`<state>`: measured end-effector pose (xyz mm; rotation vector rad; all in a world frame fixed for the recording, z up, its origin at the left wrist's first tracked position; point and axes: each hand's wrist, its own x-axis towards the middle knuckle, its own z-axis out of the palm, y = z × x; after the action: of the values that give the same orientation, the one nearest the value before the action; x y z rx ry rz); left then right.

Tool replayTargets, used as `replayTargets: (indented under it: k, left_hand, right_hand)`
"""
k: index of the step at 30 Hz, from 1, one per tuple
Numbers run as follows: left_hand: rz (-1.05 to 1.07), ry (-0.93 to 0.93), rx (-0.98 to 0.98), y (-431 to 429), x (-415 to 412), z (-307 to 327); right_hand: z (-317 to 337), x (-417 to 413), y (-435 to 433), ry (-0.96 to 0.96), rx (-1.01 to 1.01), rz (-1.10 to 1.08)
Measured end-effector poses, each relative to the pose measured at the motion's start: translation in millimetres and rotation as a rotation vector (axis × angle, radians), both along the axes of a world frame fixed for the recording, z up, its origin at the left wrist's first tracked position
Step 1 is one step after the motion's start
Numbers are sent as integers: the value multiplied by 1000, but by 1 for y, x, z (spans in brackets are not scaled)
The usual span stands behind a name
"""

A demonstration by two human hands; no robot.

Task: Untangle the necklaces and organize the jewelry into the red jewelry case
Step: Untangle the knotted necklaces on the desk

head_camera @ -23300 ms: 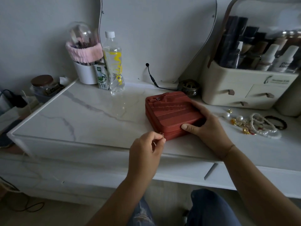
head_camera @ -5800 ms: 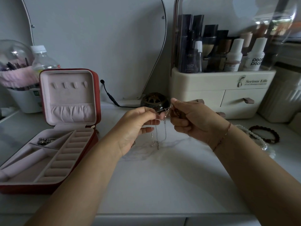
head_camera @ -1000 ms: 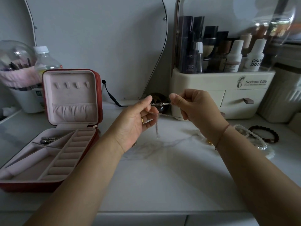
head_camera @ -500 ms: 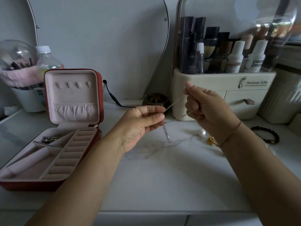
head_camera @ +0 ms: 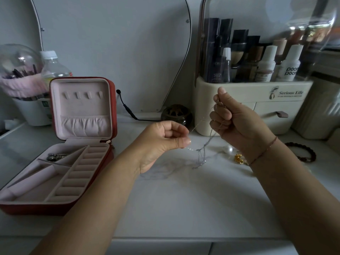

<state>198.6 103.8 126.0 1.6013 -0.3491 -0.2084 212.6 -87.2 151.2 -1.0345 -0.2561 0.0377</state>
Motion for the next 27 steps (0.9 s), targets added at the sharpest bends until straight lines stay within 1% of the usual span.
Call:
replayTargets:
  k: [3,7,10,13,17,21,24,27]
  left_hand:
    - [93,-36,83,1,3,-3]
    - [343,-37,143,3,10,-7]
    - [503,-23,122,7,14,-7]
    - [583,2,70,11,19,-8]
    - [562,16,33,12,20,-8]
    - [498,14,-44,8,17,-5]
    - [342,18,-73,3,10,-2]
    - [102,30,-25,-2,3,-1]
  right_hand:
    - [0,0,0,-5,-7,-11]
    - [2,0,-4,-5,8,-40]
    - [3,0,-7,-4,34,-58]
    - [4,0,-9,0,42,-79]
    - [4,-1,-8,-13,39,-71]
    - [3,-2,-4,-32,-44,5]
    - [2,-5,2,-68,-108,66]
    - [0,-6,5,-115,-157,96]
